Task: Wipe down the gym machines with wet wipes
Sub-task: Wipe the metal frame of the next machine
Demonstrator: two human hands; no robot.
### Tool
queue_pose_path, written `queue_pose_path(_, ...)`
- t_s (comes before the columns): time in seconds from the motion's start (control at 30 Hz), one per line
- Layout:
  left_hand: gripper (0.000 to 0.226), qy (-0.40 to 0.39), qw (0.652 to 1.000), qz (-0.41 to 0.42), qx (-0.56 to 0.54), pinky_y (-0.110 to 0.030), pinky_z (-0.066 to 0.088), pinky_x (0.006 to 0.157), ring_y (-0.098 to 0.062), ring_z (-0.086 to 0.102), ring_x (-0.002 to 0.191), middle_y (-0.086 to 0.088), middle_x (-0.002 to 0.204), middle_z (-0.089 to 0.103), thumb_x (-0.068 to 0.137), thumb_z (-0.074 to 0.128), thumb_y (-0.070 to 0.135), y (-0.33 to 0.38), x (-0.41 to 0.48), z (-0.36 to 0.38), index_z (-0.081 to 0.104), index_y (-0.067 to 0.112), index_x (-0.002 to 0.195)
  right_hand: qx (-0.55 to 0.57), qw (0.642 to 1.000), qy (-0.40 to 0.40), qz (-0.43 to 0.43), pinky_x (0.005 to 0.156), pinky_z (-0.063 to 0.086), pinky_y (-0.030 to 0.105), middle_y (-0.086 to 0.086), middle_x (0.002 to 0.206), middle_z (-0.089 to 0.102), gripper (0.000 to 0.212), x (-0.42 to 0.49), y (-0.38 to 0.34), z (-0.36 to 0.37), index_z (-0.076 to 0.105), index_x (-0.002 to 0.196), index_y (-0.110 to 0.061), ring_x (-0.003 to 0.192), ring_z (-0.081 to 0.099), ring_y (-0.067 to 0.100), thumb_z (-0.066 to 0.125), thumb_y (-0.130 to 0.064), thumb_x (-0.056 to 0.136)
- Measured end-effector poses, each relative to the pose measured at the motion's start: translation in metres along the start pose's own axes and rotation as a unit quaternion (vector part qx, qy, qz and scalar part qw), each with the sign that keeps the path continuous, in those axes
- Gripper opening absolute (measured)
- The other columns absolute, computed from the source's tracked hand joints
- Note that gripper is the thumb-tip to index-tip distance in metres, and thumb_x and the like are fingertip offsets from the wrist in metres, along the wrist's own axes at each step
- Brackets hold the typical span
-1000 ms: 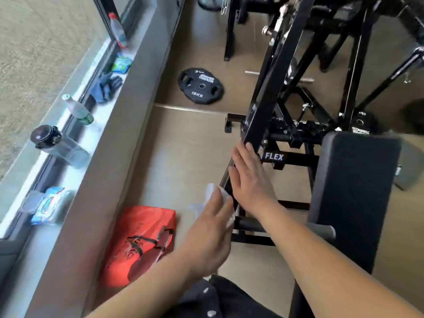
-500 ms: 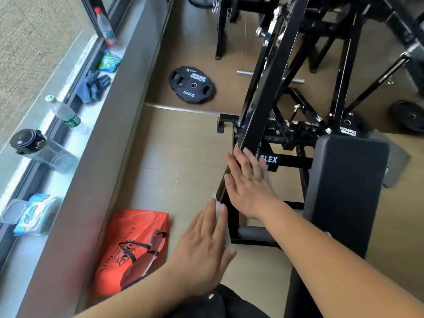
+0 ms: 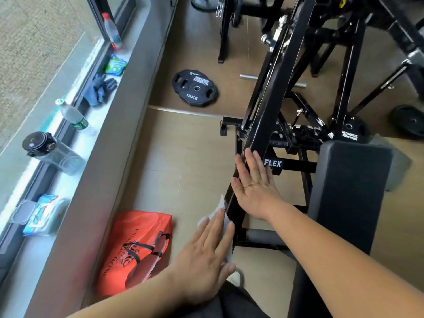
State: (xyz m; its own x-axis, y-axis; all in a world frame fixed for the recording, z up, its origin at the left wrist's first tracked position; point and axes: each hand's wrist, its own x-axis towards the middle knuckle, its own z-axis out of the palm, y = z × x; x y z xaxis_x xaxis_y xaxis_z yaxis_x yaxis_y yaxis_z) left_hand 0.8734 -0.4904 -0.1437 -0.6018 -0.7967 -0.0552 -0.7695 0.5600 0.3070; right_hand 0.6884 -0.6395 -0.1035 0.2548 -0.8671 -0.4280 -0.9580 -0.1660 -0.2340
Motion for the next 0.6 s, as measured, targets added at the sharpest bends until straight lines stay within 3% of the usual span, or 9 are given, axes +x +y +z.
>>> queue_pose_path(0.1,0.078,-0.006,0.998,-0.057,-0.005,-0.049,0.018,0.126,-0.034,0.0,0.158,-0.027,0.168,0.003,0.106,0.02,0.05,-0.006,0.043,-0.007,-0.009,0.002,0.161,0.011,0.999,0.027,-0.015,0.125,-0.019,0.046,-0.013,0.16,-0.043,0.063,-0.001,0.001,0.003,-0.024,0.159,-0.036,0.144,-0.044,0.006,0.01,-0.052,0.108)
queue_pose_path(0.17,0.078,-0.008,0.992,-0.121,-0.021,-0.044,0.017,0.126,-0.029,0.002,0.159,-0.019,0.171,0.0,0.103,0.015,0.048,0.0,0.072,-0.011,-0.013,0.004,0.16,0.024,0.999,0.027,-0.024,0.125,-0.018,0.046,-0.014,0.161,-0.043,0.061,0.0,0.006,0.004,-0.023,0.159,-0.037,0.144,-0.044,0.004,0.008,-0.05,0.108)
queue_pose_path(0.3,0.073,0.028,0.984,-0.178,0.011,-0.047,0.024,0.125,-0.032,0.016,0.157,-0.023,0.167,0.018,0.105,0.029,0.04,0.032,0.043,-0.002,0.01,-0.002,0.161,0.014,0.998,0.003,-0.053,0.123,-0.02,0.048,-0.014,0.155,-0.05,0.066,0.007,0.016,0.005,-0.031,0.155,-0.041,0.14,-0.049,0.006,0.007,-0.06,0.104)
queue_pose_path(0.43,0.07,0.051,0.97,-0.216,0.099,-0.049,0.03,0.12,-0.037,0.036,0.149,-0.026,0.16,0.034,0.098,0.045,0.039,0.065,-0.012,0.02,0.038,-0.003,0.154,-0.004,0.997,0.017,-0.076,0.122,-0.023,0.049,-0.002,0.156,-0.05,0.069,0.007,0.016,0.009,-0.032,0.156,-0.031,0.141,-0.05,0.014,0.007,-0.057,0.105)
queue_pose_path(0.6,0.082,0.054,0.945,-0.299,0.124,-0.054,0.022,0.123,-0.038,0.019,0.155,-0.023,0.166,0.025,0.098,0.048,0.05,0.076,0.017,0.022,0.026,0.001,0.159,-0.019,0.995,0.056,-0.085,0.122,-0.023,0.047,0.003,0.162,-0.042,0.07,0.004,0.015,0.013,-0.028,0.158,-0.025,0.147,-0.043,0.018,0.004,-0.056,0.104)
